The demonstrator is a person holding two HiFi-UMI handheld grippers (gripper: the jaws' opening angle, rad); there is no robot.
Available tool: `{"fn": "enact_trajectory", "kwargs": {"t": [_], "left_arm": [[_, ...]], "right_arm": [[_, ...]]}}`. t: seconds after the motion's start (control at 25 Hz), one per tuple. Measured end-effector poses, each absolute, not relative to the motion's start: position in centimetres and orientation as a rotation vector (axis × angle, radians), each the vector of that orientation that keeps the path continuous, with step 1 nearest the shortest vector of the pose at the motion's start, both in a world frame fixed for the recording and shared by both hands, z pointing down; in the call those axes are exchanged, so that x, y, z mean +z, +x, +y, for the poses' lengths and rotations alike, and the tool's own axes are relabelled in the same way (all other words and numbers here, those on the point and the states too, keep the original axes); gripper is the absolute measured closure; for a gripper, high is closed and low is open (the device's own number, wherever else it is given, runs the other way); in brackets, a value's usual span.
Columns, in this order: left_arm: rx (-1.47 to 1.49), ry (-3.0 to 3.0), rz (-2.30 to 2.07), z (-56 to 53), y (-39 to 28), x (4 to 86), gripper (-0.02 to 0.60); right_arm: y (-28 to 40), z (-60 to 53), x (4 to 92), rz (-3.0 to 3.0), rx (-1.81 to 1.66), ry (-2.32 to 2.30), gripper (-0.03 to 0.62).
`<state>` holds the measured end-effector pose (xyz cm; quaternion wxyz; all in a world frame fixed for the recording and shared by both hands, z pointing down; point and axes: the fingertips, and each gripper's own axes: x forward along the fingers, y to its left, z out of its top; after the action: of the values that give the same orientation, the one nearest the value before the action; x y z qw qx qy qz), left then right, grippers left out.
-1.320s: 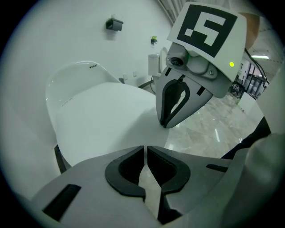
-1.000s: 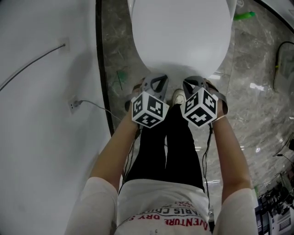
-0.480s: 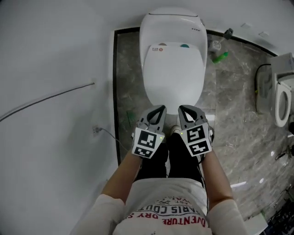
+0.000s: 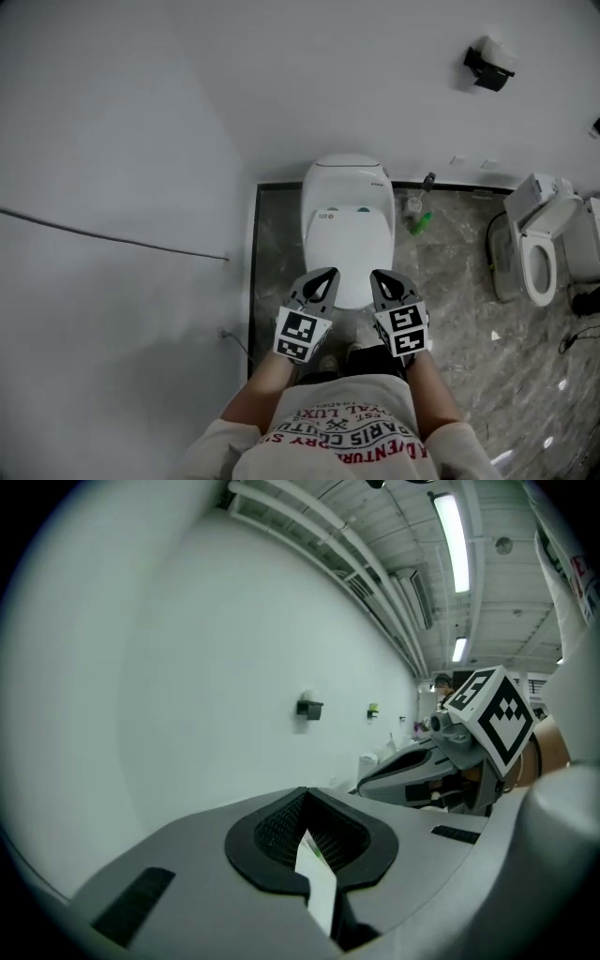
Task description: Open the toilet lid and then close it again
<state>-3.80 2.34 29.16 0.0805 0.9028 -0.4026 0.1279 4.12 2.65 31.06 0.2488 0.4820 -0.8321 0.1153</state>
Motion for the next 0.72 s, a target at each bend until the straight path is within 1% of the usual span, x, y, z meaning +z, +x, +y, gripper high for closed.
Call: {"fn": "enact_trajectory", "kwargs": {"t": [0.32,0.56,0.72], "left_arm": [[0.237,2.679,-1.328,4.4,-8.0,21.7,0.575],[0.206,2.731,-1.363,5.9,-7.8,18.1,0.575],[0.203,2.743,-1.367,6.5,-7.2,17.9,0.575]], "right_arm": [[4.5,5.6,23.0,-2.299,0.167,1.48,0.58],[3.7,6.5,20.2,-2.341,0.081,1.498,0.58],[4.5,7.0,20.0,-2.352,0.077,1.54,0.58]]}}
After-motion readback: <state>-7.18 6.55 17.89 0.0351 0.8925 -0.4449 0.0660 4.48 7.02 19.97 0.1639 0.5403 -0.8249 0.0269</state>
